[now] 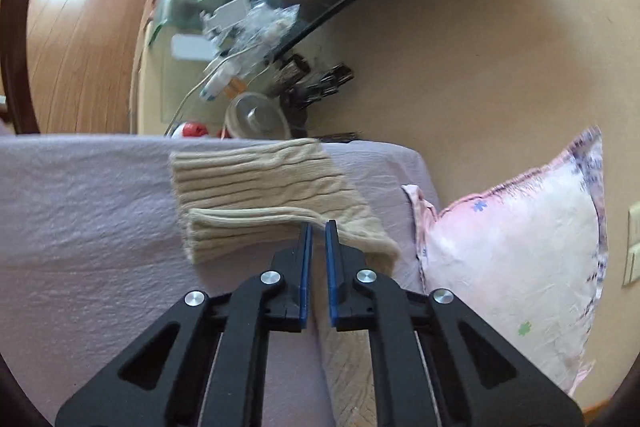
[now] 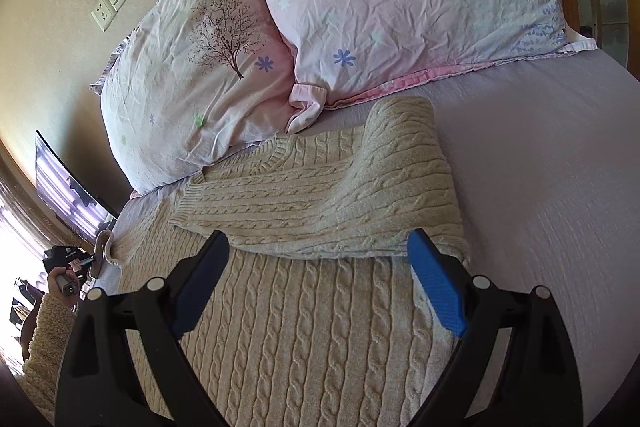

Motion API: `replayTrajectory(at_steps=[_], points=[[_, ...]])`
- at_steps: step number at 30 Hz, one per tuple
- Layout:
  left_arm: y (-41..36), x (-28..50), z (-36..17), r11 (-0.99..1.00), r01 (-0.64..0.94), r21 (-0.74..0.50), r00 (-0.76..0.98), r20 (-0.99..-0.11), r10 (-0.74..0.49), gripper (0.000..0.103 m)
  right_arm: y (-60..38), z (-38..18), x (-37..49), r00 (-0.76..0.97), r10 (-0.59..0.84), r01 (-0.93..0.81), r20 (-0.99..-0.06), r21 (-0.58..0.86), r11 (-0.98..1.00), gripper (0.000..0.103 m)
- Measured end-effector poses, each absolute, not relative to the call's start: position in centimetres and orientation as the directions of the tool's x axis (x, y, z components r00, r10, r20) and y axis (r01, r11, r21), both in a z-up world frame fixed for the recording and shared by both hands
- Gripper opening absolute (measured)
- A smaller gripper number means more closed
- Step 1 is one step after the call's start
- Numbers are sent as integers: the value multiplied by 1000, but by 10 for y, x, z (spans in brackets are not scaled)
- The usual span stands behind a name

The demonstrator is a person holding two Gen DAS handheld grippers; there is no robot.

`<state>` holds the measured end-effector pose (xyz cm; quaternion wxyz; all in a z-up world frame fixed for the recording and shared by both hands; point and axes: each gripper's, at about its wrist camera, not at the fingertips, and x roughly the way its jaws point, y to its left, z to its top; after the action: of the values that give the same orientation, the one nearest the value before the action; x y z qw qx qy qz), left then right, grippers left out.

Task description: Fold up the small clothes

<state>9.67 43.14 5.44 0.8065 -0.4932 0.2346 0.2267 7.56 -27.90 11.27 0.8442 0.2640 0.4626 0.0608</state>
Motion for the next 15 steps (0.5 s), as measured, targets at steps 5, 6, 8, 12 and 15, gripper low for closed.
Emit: replayTrajectory(at_steps=[5,6,8,12,15], points=[[312,136,143,763,-246,-597,897,-439,-55,0,-285,113,72,586,357,145,-727,528,837,91],[270,144,158,806,-126,-578,898,-412,-155,0,-285,113,71,588,358,145,-726,529,836,91],[182,155,176,831,113,-544,849,-381,-365,0,-287,112,67,590,353,149,-726,528,836,91],[1,160,166,723,490,-487,587,-429,-687,0,-299,109,58,601,344,190,-721,548,815,91],[-69,157,129,640,559,-527,384,-520,-763,0,-301,113,55,594,372,176,-713,566,805,91]])
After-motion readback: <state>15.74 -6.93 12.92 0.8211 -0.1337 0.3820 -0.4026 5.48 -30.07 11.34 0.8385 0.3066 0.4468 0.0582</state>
